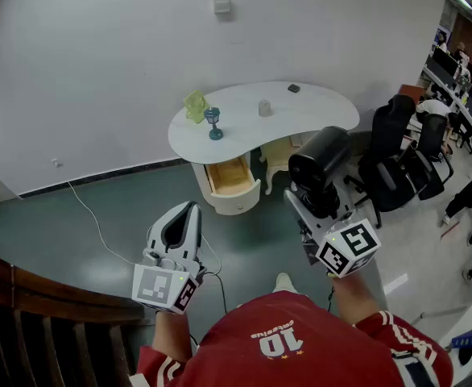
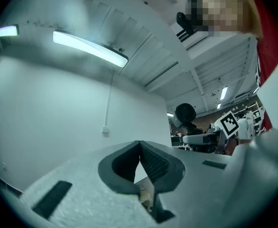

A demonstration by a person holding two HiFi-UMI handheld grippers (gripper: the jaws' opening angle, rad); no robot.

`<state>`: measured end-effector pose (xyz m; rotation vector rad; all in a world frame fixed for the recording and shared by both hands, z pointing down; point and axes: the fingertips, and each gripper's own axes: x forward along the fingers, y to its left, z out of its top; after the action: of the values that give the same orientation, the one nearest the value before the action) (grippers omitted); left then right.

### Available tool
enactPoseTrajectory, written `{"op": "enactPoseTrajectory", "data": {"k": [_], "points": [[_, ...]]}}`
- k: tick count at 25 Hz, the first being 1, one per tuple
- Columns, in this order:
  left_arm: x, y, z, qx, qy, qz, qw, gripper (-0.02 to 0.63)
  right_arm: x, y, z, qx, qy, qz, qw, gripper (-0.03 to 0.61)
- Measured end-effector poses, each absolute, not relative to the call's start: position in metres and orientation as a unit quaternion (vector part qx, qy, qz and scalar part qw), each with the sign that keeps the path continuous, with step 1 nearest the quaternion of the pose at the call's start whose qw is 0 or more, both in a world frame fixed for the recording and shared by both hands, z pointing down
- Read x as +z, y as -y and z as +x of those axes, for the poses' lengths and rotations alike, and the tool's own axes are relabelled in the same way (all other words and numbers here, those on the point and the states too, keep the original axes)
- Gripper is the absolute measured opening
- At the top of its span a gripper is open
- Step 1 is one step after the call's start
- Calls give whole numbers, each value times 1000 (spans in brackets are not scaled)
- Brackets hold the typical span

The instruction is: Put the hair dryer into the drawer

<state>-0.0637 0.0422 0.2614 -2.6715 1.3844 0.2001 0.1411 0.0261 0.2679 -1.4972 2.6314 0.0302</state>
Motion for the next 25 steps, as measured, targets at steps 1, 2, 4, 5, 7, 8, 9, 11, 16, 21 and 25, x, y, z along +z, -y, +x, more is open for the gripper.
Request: {"op": "enactPoseTrajectory", "data": {"k": [1,2,4,5,7,8,9,11,16,21,25], "points": [[260,-45,-66,65,-460,-883,65,0,268,-26,138,8,-868,-492,57,250],[258,-47,-69,64,-463,-882,68,0,268,-26,135,7,-869,-491,58,250],[254,-50,-74,66,-468,-879,71,0,266,-24,129,7,-872,-486,56,250],[253,-51,-75,69,-469,-878,71,0,265,-24,128,8,-873,-485,53,250],[252,-52,-76,72,-469,-878,68,0,262,-24,127,10,-873,-485,47,250],[252,-53,-77,71,-470,-877,67,0,262,-25,126,10,-874,-484,44,249],[253,-53,-79,71,-471,-877,65,0,263,-25,124,9,-874,-483,43,250],[256,-55,-82,72,-471,-877,61,0,266,-29,121,4,-876,-480,44,250],[248,-58,-82,77,-472,-877,51,0,266,-34,122,-30,-884,-465,35,252],[268,-59,-98,86,-475,-875,42,0,293,-33,107,-36,-889,-457,3,252],[273,-58,-104,91,-483,-870,30,0,306,-29,98,-45,-895,-443,-24,253]]}}
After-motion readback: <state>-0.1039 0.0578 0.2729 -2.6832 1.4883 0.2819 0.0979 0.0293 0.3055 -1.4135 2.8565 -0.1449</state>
